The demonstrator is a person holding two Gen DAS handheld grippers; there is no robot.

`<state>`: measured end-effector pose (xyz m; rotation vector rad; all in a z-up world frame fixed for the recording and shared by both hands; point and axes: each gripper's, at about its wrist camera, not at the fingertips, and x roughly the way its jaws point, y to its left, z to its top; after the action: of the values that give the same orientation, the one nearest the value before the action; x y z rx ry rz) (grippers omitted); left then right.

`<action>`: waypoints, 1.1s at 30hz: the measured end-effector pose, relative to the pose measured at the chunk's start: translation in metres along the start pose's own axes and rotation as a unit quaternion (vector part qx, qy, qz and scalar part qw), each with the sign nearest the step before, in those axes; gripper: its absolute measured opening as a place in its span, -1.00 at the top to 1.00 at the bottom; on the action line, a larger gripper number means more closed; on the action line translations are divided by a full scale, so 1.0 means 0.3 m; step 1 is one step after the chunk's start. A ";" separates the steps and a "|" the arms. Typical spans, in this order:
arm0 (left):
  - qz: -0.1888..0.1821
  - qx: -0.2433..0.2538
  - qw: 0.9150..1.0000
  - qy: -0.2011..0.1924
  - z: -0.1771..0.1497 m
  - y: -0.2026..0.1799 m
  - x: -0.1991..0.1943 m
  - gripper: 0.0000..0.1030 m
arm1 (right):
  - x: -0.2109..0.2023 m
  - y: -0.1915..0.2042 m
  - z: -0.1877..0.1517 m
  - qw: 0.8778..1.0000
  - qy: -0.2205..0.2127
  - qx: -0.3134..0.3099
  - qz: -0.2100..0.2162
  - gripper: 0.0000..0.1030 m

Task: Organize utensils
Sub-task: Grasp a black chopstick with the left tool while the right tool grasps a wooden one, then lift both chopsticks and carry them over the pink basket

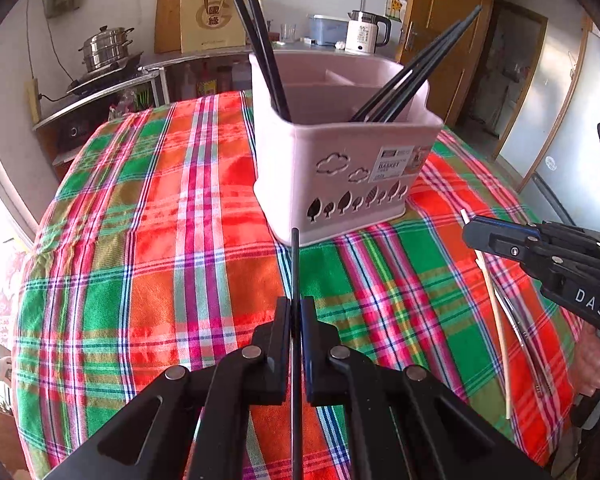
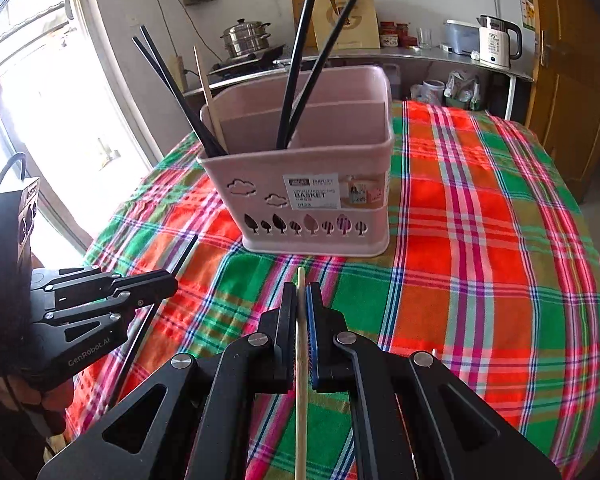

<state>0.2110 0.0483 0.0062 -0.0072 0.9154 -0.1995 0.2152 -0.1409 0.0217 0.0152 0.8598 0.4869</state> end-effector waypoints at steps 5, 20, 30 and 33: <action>-0.006 -0.001 0.999 -0.040 0.052 -0.012 -0.118 0.91 | -0.097 0.016 0.048 0.999 -0.040 -0.005 0.004 0.91; -0.017 0.005 0.993 -0.117 0.110 -0.053 -0.364 0.91 | -0.272 0.031 0.067 0.994 -0.104 -0.025 0.008 0.91; -0.016 0.013 0.994 -0.112 0.086 -0.077 -0.397 0.91 | -0.310 0.041 0.046 0.994 -0.108 -0.033 0.006 0.91; -0.020 0.012 0.993 -0.111 0.095 -0.076 -0.403 0.91 | -0.325 0.037 0.051 0.993 -0.115 -0.032 0.007 0.91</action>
<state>0.1581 0.0448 0.1208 -0.0261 0.6905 -0.2422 0.1682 -0.1691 0.1046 0.0170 0.6187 0.5151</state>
